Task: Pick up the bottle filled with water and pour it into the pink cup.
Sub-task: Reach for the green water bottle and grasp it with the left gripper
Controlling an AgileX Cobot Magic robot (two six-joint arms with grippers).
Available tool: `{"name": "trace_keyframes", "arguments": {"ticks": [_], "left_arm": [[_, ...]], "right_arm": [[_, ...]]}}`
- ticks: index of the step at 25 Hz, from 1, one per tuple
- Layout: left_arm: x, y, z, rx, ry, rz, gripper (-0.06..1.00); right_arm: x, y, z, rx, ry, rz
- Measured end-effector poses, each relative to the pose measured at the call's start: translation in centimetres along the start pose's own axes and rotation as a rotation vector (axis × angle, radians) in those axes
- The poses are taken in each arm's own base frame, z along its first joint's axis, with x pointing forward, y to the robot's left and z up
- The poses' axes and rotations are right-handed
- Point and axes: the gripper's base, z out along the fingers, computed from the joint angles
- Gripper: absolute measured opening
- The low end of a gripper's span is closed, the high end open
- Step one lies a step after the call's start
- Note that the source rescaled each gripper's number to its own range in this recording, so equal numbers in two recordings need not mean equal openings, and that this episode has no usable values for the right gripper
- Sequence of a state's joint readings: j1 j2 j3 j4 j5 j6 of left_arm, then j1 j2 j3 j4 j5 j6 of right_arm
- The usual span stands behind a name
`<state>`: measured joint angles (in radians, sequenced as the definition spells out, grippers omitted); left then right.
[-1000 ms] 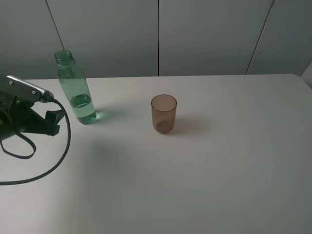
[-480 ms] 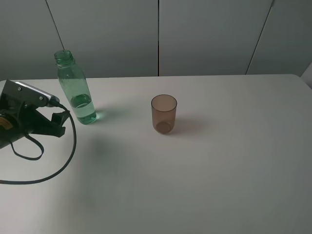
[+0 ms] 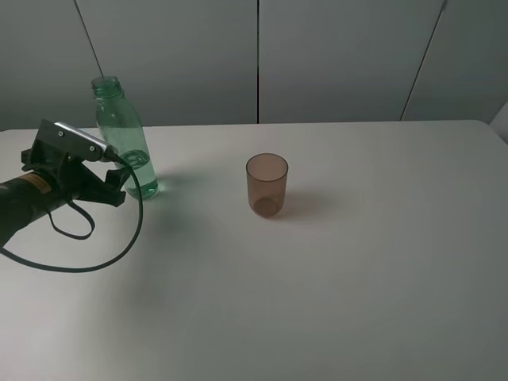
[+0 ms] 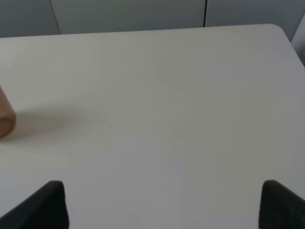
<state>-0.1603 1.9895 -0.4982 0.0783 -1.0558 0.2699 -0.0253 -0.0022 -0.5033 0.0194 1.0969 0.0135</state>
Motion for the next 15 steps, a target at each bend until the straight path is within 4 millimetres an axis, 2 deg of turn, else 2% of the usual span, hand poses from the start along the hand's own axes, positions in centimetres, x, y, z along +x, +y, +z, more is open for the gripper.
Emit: {"name": "trace_keyframes", "arguments": {"ticks": [5,9,15], "left_arm": [[0.7,-0.3,1.5,0.029,0.010,-0.011,0.96],[0.9,-0.5,1.9,0.040,0.016,-0.014,0.96],[0.3,-0.6,2.9,0.069,-0.017,-0.006,0.96]], "right_arm": [[0.0,0.0,0.0,0.000,0.000,0.000],[0.0,0.0,0.0,0.000,0.000,0.000],[0.0,0.0,0.0,0.000,0.000,0.000]]}}
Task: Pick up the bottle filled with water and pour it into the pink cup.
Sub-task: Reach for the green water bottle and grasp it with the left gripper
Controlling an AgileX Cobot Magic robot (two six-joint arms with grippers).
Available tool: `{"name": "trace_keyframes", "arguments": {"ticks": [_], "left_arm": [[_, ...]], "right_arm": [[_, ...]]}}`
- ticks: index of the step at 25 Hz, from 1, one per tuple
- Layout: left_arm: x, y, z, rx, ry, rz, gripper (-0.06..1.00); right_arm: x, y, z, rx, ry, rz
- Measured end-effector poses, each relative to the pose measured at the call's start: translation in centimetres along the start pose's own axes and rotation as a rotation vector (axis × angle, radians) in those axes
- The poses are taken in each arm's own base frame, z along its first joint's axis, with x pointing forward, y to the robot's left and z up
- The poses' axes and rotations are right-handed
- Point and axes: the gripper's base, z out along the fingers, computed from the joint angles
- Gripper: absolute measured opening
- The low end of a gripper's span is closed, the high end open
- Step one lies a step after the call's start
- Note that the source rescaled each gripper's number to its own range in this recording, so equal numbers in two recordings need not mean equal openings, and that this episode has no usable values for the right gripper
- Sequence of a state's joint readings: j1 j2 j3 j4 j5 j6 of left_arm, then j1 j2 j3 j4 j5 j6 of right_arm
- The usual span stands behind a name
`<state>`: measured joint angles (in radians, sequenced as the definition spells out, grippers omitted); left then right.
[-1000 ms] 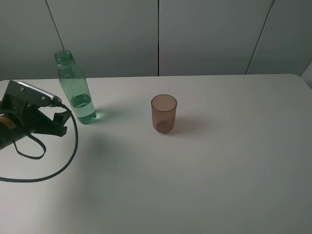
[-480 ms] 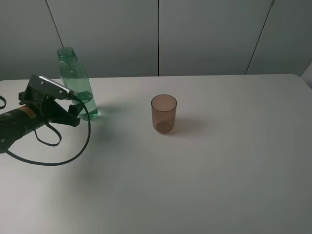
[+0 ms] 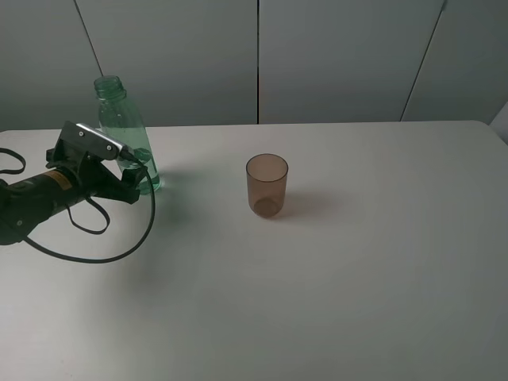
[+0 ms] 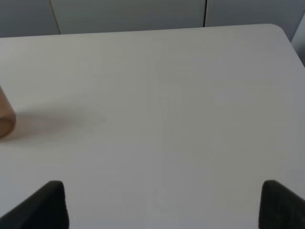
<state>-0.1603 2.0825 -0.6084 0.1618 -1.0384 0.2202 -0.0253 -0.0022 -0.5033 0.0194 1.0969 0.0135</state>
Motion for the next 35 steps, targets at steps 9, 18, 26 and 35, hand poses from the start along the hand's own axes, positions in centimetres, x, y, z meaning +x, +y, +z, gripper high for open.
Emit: {"name": "trace_keyframes", "arguments": {"ticks": [9,18,26,35], "left_arm": [[-0.1,-0.1,1.3,0.024,-0.022,0.014,0.96],[0.0,-0.1,3.1,0.045,-0.050,0.007,0.96],[0.1,-0.4,4.1,0.075,-0.072,-0.017,0.96],[0.1,-0.5,4.8,0.078,-0.094,-0.021,0.96]], "right_arm": [[0.0,0.0,0.0,0.000,0.000,0.000],[0.0,0.0,0.0,0.000,0.000,0.000],[0.0,0.0,0.0,0.000,0.000,0.000],[0.0,0.0,0.0,0.000,0.000,0.000]]}}
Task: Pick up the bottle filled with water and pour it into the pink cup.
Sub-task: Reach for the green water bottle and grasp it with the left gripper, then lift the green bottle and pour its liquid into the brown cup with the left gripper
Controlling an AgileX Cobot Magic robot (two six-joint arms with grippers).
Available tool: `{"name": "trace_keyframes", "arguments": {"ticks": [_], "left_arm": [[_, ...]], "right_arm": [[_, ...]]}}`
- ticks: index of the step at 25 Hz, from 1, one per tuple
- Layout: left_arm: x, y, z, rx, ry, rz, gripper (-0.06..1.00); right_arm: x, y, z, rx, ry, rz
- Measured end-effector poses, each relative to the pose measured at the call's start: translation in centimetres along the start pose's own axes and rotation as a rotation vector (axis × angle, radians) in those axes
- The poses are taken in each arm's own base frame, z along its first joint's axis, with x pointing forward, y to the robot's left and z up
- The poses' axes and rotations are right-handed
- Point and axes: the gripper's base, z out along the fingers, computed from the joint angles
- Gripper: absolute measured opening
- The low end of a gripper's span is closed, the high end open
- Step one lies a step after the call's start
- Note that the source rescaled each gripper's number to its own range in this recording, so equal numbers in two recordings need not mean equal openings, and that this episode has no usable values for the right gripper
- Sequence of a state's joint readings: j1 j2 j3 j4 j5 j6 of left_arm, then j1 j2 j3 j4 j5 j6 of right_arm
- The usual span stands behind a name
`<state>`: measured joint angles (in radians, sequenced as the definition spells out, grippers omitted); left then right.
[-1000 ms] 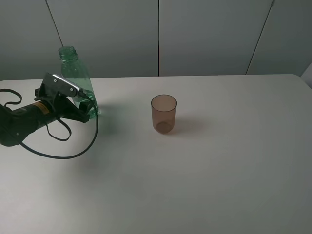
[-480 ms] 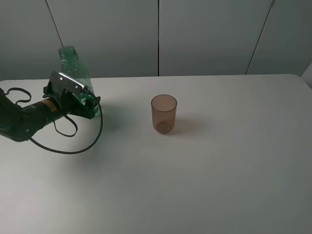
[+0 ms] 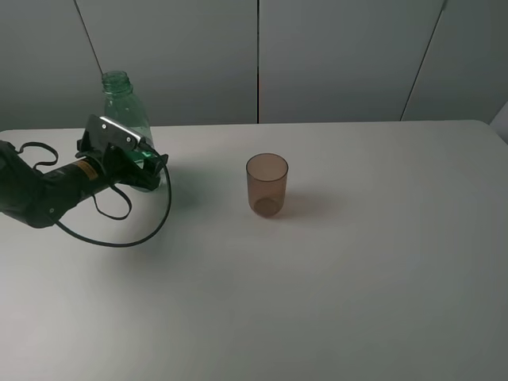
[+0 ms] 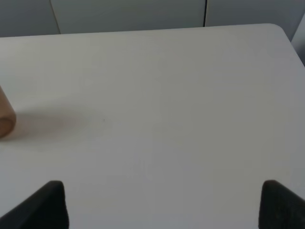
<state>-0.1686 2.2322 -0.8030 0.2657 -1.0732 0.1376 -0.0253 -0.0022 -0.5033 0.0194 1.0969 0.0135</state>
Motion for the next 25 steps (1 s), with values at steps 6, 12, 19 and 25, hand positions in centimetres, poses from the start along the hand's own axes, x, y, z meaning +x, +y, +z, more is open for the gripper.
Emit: {"name": "trace_keyframes", "arguments": {"ticks": [6,12,19,25], "left_arm": [[0.3,-0.2,0.1,0.004,0.003,-0.002,0.31],[0.3,-0.3,0.1,0.012,0.001,-0.001,0.00],[0.2,-0.4,0.1,0.018,-0.003,-0.017,0.00],[-3.3,-0.2,-0.4,0.061,-0.094,0.059,0.00]], "right_arm": [[0.0,0.0,0.0,0.000,0.000,0.000],[0.0,0.0,0.0,0.000,0.000,0.000],[0.0,0.0,0.0,0.000,0.000,0.000],[0.0,0.0,0.0,0.000,0.000,0.000]]}}
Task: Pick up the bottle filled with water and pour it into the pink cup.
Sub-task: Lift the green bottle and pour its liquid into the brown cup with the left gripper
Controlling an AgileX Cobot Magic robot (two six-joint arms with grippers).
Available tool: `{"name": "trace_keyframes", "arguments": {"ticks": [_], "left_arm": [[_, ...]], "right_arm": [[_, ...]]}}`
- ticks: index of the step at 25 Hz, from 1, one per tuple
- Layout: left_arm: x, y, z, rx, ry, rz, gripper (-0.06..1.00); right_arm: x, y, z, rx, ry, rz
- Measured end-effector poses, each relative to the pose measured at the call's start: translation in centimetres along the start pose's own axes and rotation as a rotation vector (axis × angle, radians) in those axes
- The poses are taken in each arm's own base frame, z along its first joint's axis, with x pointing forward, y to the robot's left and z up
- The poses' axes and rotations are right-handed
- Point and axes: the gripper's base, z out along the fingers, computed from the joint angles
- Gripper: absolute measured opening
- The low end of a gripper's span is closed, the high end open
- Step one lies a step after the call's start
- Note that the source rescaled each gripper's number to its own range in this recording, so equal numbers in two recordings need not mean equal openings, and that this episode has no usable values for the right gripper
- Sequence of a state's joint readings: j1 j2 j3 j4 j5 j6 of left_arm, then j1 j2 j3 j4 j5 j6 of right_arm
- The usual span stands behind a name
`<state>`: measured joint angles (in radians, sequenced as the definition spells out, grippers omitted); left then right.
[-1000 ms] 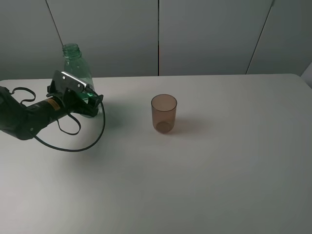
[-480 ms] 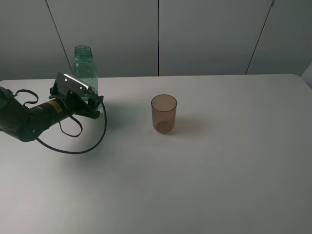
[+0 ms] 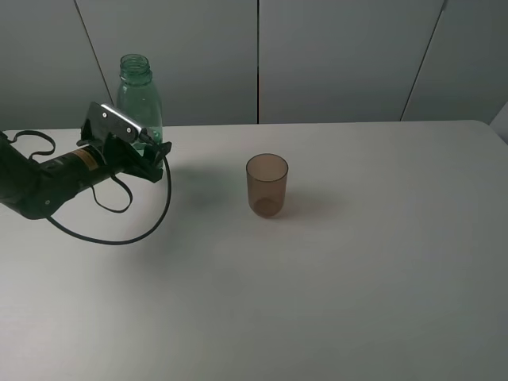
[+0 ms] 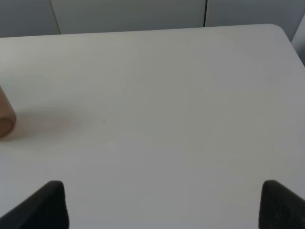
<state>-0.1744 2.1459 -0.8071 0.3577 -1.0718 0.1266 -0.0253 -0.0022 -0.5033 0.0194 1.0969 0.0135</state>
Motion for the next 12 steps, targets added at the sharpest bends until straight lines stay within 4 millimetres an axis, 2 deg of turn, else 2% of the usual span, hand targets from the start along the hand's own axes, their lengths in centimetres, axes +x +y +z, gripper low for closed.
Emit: {"name": "trace_keyframes", "arguments": {"ticks": [3,12], "left_arm": [[-2.3,0.4,0.5,0.032,-0.074,0.066,0.00],[-6.7,1.7,4.2,0.150,-0.167,0.308,0.00]], "right_arm": [[0.0,0.0,0.0,0.000,0.000,0.000],[0.0,0.0,0.0,0.000,0.000,0.000]]}}
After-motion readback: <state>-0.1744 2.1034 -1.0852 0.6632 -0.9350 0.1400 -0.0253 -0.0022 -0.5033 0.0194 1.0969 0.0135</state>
